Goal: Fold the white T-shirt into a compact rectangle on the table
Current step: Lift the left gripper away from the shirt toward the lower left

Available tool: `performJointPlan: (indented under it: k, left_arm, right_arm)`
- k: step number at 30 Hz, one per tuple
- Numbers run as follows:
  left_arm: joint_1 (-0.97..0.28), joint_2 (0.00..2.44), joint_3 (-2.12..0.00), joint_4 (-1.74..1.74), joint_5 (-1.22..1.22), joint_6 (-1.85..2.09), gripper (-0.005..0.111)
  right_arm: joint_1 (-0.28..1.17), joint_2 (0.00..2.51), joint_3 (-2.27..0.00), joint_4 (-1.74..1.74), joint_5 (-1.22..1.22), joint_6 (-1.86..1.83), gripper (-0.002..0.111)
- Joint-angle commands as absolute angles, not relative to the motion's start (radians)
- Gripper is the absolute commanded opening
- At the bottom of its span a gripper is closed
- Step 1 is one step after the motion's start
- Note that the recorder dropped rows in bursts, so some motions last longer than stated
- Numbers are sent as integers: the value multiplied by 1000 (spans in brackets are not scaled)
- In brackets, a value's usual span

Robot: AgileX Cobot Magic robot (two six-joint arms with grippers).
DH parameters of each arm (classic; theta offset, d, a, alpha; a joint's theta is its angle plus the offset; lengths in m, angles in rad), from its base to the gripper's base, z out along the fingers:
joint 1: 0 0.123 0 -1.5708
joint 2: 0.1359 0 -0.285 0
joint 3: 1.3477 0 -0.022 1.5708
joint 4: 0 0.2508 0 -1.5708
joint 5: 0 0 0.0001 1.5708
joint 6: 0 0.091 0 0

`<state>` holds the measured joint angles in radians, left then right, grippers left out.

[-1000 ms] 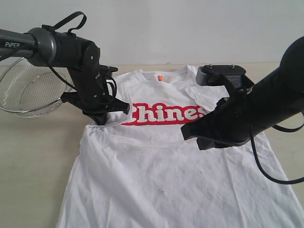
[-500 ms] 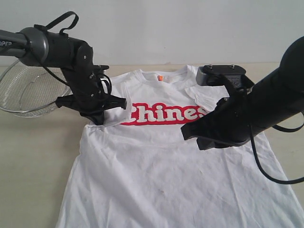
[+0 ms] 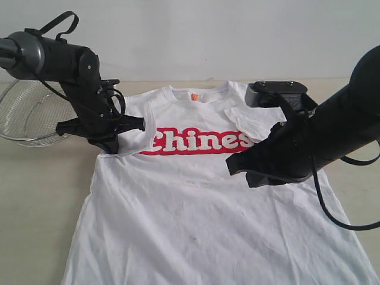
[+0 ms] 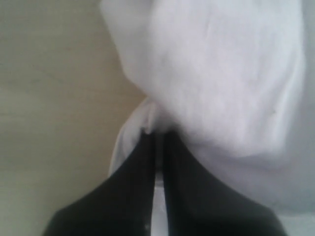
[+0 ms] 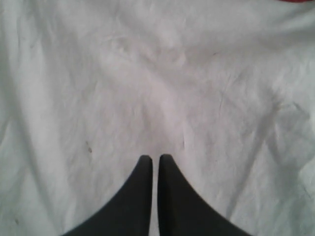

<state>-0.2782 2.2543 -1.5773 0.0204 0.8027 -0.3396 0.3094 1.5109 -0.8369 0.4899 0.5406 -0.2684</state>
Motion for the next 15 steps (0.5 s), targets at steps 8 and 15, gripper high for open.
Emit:
performJointPlan:
  k: [8, 15]
  left_arm:
    - [-254, 2210, -1547, 60, 849, -326, 4]
    - [-254, 2114, -1522, 0, 834, -273, 4]
  right_arm:
    - [312, 1495, -837, 488, 534, -271, 0]
    - [312, 1495, -837, 488, 534, -271, 0]
